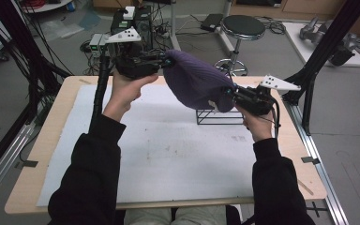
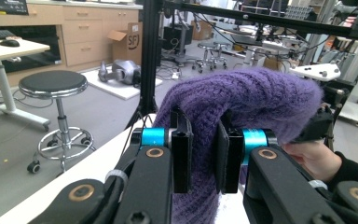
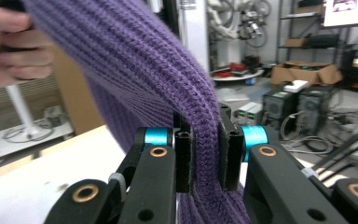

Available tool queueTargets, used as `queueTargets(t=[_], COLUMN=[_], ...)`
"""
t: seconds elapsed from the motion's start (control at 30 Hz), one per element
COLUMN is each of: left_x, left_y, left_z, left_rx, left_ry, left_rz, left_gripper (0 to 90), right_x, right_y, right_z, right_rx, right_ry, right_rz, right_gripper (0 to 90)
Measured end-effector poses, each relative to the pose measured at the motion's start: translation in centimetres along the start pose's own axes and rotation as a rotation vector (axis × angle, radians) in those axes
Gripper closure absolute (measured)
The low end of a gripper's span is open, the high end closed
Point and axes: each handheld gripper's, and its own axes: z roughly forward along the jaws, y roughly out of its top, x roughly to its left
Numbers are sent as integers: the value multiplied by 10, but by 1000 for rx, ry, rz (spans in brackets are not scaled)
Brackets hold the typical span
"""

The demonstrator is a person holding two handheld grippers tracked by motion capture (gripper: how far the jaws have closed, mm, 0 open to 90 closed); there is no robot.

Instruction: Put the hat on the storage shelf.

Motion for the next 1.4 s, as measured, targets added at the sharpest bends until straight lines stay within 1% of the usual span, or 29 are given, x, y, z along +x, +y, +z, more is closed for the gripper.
queueTargets(t=[0.1,0.27,0.3,0.33,0.4,0.43,0.5,0.53,0.6,0.63,0.67,0.73,0.77,0.83,0.87,0.9,0.93,0.97,1.0,1.03,1.07,1.23,1.3,1.4], left_x=[-2,-3,-3,-3,-6,-6,-11,-11,-18,-18,-22,-26,-26,-31,-31,-34,-34,-37,-37,-39,-39,-42,-43,-45], left_y=[5,12,12,14,19,19,25,25,29,29,31,33,33,35,35,36,36,36,36,36,36,35,34,31], left_z=[5,12,12,13,18,18,24,24,30,30,35,40,40,48,48,52,52,55,55,57,57,63,65,71], left_rx=[-10,-41,-41,-43,-40,-40,-36,-36,-25,-25,-17,-13,-13,-3,-3,1,1,3,3,-1,-1,6,5,19], left_ry=[11,15,15,13,15,15,13,13,11,11,10,6,6,-4,-4,-10,-10,-22,-22,-34,-34,-39,-42,-48], left_rz=[2,-16,-16,-19,-22,-22,-14,-14,-10,-10,-13,-15,-15,-15,-15,-19,-19,-25,-25,-31,-31,-41,-47,-51], left_gripper=[791,791,791,791,791,791,791,791,789,788,789,789,789,788,788,788,788,788,788,788,788,787,785,785], right_x=[-7,-13,-14,-16,-18,-20,-24,-26,-31,-34,-36,-40,-42,-46,-48,-50,-51,-52,-52,-53,-53,-55,-57,-58], right_y=[7,19,21,23,27,29,33,35,37,38,39,41,41,41,41,40,40,40,40,40,40,40,38,34], right_z=[-1,-1,-2,-1,-1,-1,-1,-2,-2,-2,-2,-3,-3,-4,-5,-6,-6,-8,-9,-11,-13,-17,-19,-18], right_rx=[-10,-32,-34,-34,-29,-29,-31,-32,-27,-26,-26,-37,-41,-52,-52,-50,-52,-55,-57,-65,-68,-58,-57,-45], right_ry=[-16,-52,-57,-64,-91,-101,-119,-127,-148,-163,-176,-189,-201,-216,-225,-232,-238,-242,-244,-244,-246,-259,-270,-285], right_rz=[12,1,11,8,5,7,19,23,36,38,43,67,74,85,91,100,99,102,106,106,107,107,116,121], right_gripper=[804,803,804,804,804,803,803,803,803,802,802,802,802,802,801,802,801,801,801,801,800,797,796,796])
